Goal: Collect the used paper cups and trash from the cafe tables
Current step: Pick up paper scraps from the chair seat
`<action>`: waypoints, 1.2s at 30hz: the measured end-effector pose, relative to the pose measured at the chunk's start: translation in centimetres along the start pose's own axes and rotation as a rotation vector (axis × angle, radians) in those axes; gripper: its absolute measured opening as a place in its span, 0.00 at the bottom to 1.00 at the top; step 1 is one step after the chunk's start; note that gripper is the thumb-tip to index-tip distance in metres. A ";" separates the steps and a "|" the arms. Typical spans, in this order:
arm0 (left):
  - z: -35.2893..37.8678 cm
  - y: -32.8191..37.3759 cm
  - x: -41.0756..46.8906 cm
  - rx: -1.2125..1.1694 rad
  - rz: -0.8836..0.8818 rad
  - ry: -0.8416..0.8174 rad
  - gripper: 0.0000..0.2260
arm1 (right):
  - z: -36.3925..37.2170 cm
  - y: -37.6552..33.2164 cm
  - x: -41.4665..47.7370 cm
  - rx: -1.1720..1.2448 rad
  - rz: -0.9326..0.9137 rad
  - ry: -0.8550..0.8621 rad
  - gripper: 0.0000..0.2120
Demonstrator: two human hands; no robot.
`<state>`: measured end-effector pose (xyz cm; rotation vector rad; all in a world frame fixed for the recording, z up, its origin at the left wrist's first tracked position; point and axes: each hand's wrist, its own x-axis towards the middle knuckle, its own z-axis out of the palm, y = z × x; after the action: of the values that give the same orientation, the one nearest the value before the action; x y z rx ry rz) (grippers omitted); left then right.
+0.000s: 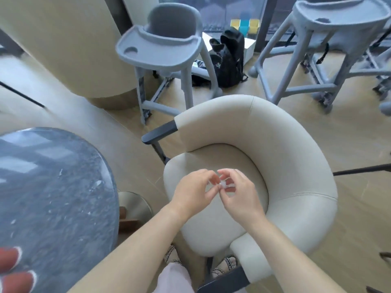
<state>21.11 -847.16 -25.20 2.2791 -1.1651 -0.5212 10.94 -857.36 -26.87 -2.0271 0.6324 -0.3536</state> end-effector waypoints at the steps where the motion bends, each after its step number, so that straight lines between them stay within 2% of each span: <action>1: -0.9 0.2 -0.8 -0.001 -0.017 0.025 0.06 | 0.0 -0.9 -0.3 0.002 -0.018 -0.018 0.17; 7: -6.1 -0.6 -5.8 0.019 -0.089 0.142 0.06 | 0.9 -6.5 -1.5 -0.012 -0.107 -0.090 0.13; 12: -10.5 -3.3 -10.5 0.044 -0.122 0.200 0.04 | 4.5 -11.7 -2.3 -0.052 -0.208 -0.156 0.09; 20: -17.1 -10.6 -20.4 0.060 -0.203 0.300 0.03 | 14.6 -18.8 -5.4 -0.049 -0.317 -0.220 0.10; 27: -21.3 -17.4 -30.8 0.020 -0.337 0.407 0.02 | 24.9 -24.5 -9.0 -0.028 -0.435 -0.377 0.12; 32: -23.0 -21.4 -36.6 0.018 -0.474 0.404 0.07 | 30.9 -27.2 -11.9 0.001 -0.427 -0.477 0.11; 36: -23.2 -23.5 -39.2 0.056 -0.516 0.340 0.05 | 33.7 -27.7 -13.8 -0.070 -0.397 -0.552 0.10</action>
<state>26.76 -796.85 -17.28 2.5893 -0.4297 -0.2639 23.99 -814.05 -20.06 -2.1817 -0.1009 0.0110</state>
